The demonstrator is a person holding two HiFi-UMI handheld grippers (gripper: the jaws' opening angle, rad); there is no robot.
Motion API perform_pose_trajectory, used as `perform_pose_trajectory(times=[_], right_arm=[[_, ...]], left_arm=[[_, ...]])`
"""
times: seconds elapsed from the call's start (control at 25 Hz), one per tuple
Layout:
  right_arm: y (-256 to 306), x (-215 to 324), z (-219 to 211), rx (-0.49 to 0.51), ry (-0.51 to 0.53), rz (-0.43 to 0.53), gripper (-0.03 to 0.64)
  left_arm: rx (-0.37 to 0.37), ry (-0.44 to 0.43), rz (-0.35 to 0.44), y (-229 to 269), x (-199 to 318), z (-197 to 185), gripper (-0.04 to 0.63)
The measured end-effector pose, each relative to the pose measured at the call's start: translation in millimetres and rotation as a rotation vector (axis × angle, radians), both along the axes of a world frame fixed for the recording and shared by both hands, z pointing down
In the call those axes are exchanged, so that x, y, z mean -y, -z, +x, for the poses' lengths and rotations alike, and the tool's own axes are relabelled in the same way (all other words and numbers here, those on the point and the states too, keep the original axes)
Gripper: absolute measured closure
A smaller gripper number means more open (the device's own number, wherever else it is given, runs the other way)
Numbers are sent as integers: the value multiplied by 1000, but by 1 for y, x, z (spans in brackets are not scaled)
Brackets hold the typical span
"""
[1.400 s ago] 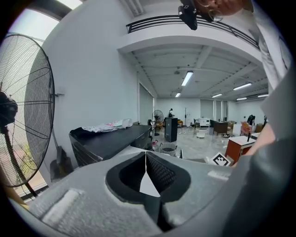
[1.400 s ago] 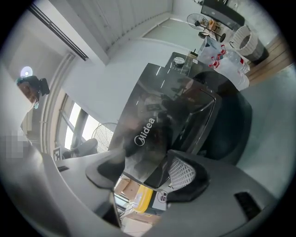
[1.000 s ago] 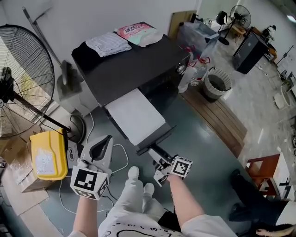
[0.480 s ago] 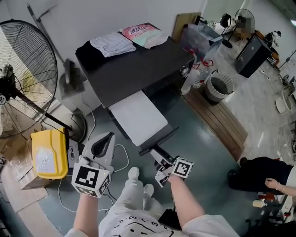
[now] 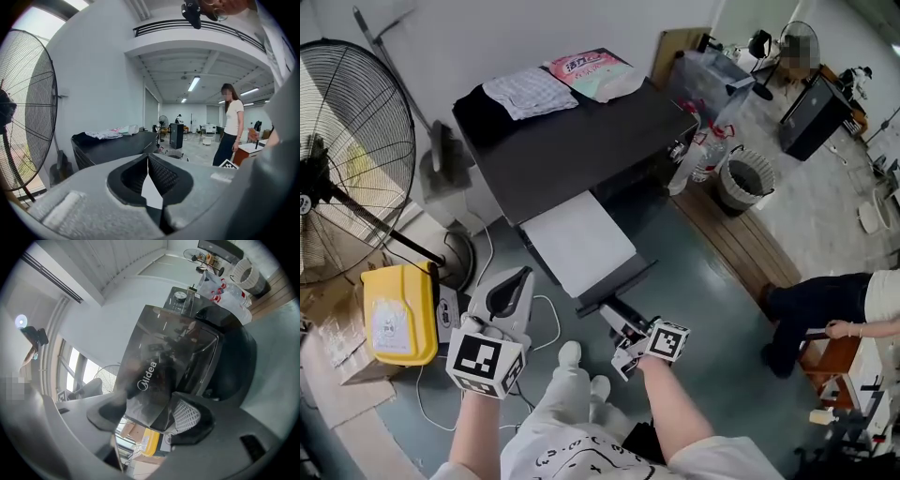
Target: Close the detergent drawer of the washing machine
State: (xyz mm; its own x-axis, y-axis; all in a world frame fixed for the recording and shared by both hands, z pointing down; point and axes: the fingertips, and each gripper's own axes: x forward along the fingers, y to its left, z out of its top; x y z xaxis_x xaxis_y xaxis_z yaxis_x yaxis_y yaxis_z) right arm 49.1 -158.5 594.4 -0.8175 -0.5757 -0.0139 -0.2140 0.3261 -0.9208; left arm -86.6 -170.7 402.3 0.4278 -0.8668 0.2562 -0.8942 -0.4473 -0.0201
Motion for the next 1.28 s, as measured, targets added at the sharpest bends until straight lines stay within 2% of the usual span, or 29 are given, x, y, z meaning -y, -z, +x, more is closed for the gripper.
perform_pose_trajectory(times=[0.2, 1.28], right_arm=[[1, 3, -4, -6, 29, 1, 329], [3, 31, -28, -39, 31, -6, 328]], left_arm=[[-4, 9, 0, 1, 7, -5, 578], [-13, 33, 0, 3, 27, -22, 578]])
